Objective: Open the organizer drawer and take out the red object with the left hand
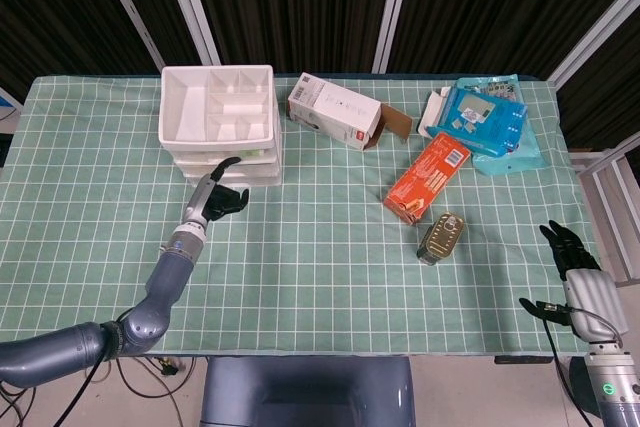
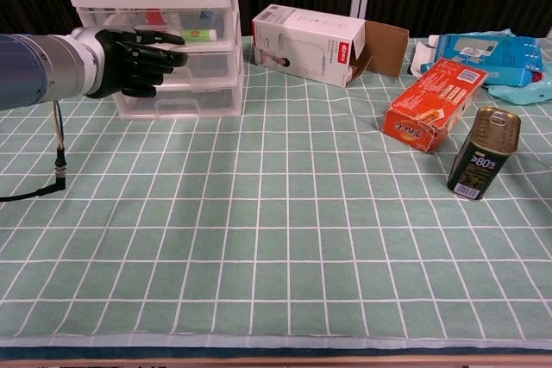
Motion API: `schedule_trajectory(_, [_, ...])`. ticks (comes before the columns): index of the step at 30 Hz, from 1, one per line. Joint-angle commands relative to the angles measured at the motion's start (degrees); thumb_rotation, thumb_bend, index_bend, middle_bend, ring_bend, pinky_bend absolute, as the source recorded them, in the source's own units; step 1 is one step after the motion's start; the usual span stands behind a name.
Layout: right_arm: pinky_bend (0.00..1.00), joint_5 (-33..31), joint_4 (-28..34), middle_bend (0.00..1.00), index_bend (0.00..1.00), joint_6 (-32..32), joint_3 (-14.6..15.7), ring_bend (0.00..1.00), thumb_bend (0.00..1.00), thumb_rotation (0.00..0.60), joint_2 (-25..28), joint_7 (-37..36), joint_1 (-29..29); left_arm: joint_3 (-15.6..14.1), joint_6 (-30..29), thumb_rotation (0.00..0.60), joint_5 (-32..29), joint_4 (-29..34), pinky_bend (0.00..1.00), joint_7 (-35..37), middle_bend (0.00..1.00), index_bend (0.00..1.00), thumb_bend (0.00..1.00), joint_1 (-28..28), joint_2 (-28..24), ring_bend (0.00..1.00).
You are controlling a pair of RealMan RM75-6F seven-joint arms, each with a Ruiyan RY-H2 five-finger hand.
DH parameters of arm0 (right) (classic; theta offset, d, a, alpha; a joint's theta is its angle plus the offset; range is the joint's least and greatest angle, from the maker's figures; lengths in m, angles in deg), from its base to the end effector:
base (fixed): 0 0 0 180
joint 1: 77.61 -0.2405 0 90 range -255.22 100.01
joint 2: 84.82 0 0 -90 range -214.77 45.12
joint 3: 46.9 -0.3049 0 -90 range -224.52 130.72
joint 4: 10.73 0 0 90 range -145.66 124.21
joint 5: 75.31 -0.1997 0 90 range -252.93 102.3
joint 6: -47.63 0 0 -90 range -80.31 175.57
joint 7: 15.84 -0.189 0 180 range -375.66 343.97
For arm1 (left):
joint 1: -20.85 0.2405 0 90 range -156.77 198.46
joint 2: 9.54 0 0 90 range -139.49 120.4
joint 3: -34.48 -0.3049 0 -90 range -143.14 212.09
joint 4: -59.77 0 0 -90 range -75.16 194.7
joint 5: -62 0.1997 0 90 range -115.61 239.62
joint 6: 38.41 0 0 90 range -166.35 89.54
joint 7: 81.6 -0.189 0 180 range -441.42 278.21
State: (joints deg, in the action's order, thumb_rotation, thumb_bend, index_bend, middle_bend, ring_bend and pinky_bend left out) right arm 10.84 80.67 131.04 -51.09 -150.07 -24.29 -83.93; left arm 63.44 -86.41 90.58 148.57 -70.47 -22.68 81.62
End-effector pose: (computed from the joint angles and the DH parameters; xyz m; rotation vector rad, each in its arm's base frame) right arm -0.3456 -0.2425 0.1829 1.3508 -1.0084 1.0401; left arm -0.1633 0.4523 -0.0188 -0.9368 -2.0965 -1.3176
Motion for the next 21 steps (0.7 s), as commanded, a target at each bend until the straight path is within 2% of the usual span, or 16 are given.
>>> schedule_trajectory(1, [0.22, 0.0, 0.0, 0.0, 0.0, 0.0, 0.0, 0.0, 0.07, 0.6, 0.0, 0.0, 0.0, -0.1, 0.2, 0.6, 0.0, 0.0, 1.0, 0.1, 1.0, 0.15, 0.46, 0.0, -0.2, 0.98])
schedule_trajectory(21, [0.22, -0.1, 0.2, 0.0, 0.0, 0.2, -0.1, 0.0, 0.07, 0.6, 0.1, 0.1, 0.2, -1.7, -0.9, 0.6, 1.1, 4.2, 1.0, 0.4, 1.0, 0.16, 0.46, 1.4, -2.3, 0.98])
